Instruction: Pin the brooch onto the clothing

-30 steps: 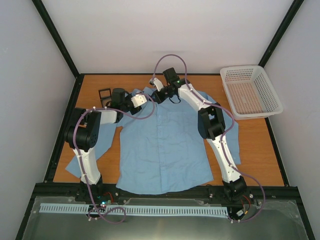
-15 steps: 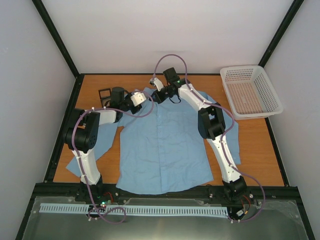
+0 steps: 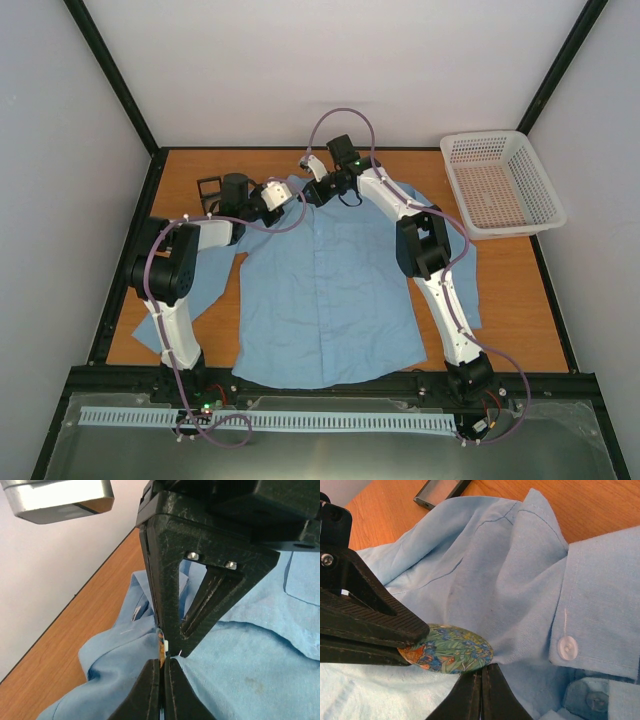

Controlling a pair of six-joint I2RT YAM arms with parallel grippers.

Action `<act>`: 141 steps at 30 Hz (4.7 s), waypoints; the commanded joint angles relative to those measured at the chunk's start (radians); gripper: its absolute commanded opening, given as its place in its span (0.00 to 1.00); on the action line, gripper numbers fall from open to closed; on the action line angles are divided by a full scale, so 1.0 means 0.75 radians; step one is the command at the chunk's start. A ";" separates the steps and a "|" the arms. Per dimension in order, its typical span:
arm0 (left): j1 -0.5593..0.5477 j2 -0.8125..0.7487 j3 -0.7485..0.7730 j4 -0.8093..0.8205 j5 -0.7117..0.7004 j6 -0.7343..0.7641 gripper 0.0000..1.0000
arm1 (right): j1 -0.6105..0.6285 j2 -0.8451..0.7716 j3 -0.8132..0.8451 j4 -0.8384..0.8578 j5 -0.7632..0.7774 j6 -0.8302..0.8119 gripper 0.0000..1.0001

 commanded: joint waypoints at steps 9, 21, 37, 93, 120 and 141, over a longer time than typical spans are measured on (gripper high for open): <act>-0.009 -0.064 0.037 0.090 0.147 -0.099 0.01 | 0.011 -0.031 0.000 0.087 -0.035 0.037 0.03; 0.053 -0.043 0.080 0.010 0.185 -0.313 0.01 | -0.027 -0.120 -0.163 0.271 -0.168 0.134 0.03; 0.057 0.003 0.076 0.238 0.280 -0.661 0.01 | -0.012 -0.084 -0.235 0.291 -0.245 0.141 0.03; 0.147 0.137 0.045 0.329 0.585 -1.123 0.01 | -0.062 -0.117 -0.639 0.997 -0.482 0.488 0.33; 0.146 0.169 0.023 0.374 0.692 -1.115 0.01 | -0.065 -0.052 -0.585 1.141 -0.555 0.707 0.45; 0.141 0.179 0.041 0.352 0.705 -1.107 0.01 | -0.061 -0.055 -0.552 1.074 -0.590 0.622 0.55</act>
